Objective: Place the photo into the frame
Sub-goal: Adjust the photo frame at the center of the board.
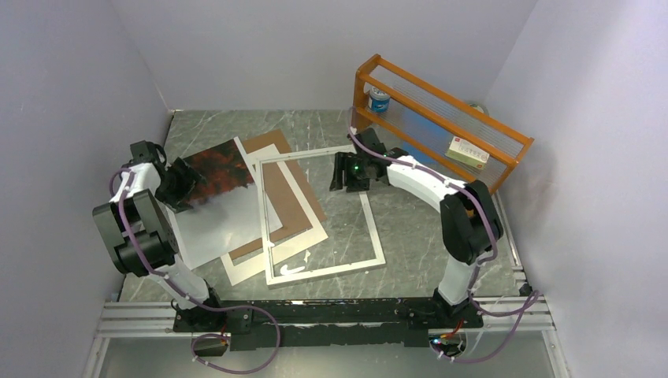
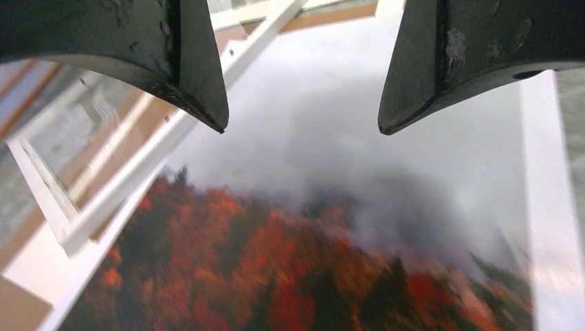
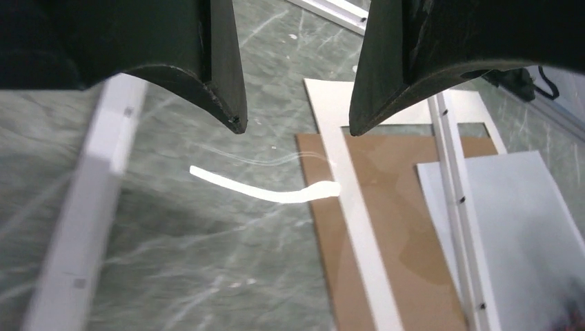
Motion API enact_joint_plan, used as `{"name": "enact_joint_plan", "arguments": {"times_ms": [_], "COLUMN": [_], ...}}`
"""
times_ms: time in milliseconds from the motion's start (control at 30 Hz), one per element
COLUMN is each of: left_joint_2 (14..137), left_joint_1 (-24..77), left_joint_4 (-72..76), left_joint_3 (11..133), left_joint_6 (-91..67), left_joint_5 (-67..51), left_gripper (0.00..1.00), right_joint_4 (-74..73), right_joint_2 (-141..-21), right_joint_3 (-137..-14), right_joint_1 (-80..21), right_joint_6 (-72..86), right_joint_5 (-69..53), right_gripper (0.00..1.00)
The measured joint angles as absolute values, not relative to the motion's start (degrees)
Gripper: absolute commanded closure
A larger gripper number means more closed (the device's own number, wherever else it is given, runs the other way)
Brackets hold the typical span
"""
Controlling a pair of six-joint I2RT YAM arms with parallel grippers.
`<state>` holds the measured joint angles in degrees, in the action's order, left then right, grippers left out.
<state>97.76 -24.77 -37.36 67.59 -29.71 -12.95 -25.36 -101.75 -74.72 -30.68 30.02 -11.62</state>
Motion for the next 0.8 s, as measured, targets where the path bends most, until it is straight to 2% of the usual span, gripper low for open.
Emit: {"name": "enact_joint_plan", "arguments": {"times_ms": [200, 433, 500, 633, 800], "left_joint_2": [89.2, 76.5, 73.2, 68.9, 70.7], "left_joint_1": [-23.5, -17.7, -17.4, -17.4, -17.4], "left_joint_4": [-39.8, -49.0, -50.8, -51.5, -49.8], "left_joint_3": [59.5, 47.9, 45.1, 40.9, 40.3], "left_joint_6": [-33.9, -40.2, -41.6, -43.5, -44.2], "left_joint_5": [-19.6, -15.1, -13.6, -13.7, -14.0], "left_gripper": [0.10, 0.07, 0.12, 0.29, 0.38], "right_joint_4": [-24.8, -23.7, -23.4, -22.7, -22.1], "right_joint_2": [-105.6, -111.0, -112.6, -115.6, -120.6], "right_joint_3": [-79.2, -86.5, -88.2, -91.1, -94.7], "right_joint_1": [-36.7, -44.8, -46.9, -51.0, -55.3], "right_joint_6": [29.6, 29.7, 29.8, 30.7, 32.5], "right_joint_5": [-14.3, -17.3, -18.3, -21.3, -24.2], "right_gripper": [0.42, 0.42, 0.43, 0.51, 0.56]}}
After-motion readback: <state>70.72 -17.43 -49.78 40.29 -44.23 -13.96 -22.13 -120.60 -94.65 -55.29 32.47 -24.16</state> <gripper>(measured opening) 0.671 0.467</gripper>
